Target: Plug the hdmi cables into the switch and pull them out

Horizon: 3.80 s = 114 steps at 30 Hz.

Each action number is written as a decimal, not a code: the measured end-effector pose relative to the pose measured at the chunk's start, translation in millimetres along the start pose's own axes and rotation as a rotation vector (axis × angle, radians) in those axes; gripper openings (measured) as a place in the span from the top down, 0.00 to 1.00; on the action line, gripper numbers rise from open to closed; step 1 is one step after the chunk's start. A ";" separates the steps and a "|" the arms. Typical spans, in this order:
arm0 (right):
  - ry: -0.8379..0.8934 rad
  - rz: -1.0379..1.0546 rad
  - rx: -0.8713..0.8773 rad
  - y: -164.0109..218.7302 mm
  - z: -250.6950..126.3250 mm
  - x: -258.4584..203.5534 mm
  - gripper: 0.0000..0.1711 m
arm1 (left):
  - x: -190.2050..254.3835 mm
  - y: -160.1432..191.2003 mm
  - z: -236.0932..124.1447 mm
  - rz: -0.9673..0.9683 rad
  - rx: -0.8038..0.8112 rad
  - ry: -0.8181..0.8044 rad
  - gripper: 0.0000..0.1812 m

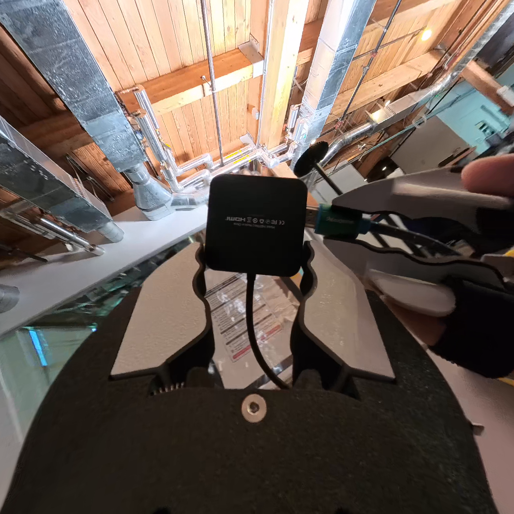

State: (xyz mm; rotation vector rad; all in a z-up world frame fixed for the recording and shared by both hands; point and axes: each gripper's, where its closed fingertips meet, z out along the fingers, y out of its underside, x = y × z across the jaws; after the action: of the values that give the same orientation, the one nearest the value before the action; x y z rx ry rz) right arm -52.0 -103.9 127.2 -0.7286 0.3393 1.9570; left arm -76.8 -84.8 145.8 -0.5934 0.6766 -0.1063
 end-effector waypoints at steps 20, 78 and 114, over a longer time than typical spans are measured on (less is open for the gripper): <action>0.001 -0.023 -0.069 14.0 4.2 -9.8 0.89 | -5.2 -14.7 -4.7 -0.032 0.092 0.079 0.64; -0.045 0.069 -0.176 23.8 17.2 -30.3 0.87 | -20.0 -41.4 -12.7 0.024 0.196 0.013 0.64; -0.026 0.133 -0.049 12.5 8.7 -25.4 0.87 | -4.8 -31.2 -11.5 0.120 0.168 -0.025 0.63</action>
State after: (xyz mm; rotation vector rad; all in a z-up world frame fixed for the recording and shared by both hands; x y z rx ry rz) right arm -57.4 -123.4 148.9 -0.7269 0.3326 2.1053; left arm -84.7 -114.8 158.4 -0.3916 0.6705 -0.0431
